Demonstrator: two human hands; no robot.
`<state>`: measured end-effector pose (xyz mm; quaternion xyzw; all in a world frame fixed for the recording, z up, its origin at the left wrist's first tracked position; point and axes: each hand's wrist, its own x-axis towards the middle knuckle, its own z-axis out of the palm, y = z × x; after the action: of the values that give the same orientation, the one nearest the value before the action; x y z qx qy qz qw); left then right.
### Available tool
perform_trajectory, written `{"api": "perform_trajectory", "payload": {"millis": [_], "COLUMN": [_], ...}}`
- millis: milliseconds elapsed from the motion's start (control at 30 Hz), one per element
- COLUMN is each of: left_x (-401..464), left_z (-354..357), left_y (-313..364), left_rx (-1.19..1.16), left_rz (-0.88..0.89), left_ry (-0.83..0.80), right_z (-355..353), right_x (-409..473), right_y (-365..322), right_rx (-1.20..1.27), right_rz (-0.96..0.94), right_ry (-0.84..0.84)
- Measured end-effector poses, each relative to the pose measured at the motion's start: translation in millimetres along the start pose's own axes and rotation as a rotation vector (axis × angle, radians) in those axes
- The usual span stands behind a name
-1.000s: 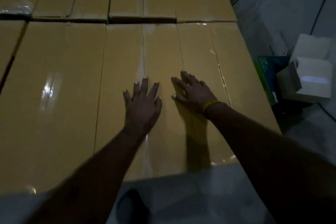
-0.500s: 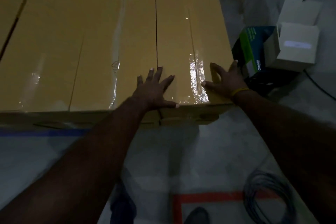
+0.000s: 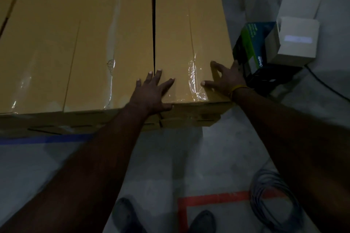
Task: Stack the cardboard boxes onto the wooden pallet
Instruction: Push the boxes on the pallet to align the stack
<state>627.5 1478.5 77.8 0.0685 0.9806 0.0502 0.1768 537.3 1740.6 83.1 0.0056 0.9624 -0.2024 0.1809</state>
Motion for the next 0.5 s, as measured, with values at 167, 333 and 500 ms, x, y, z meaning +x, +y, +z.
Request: {"api": "perform_trajectory", "payload": {"millis": [167,333,500], "left_x": [-2,-2,-6], "left_z": [8,13,23], "left_y": [0,8,14], "left_rx": [-0.009,0.043,0.149], "left_rz": [-0.009,-0.045,-0.101], "left_ry": [0.066,0.079,0.069], "right_z": [5,8,25], "right_x": [16,13,-19], "right_y": [5,13,13], "right_rx": [0.018,0.004,-0.219], "right_rz": [-0.026,-0.071,-0.152], "right_ry": [0.016,0.020,0.081]}}
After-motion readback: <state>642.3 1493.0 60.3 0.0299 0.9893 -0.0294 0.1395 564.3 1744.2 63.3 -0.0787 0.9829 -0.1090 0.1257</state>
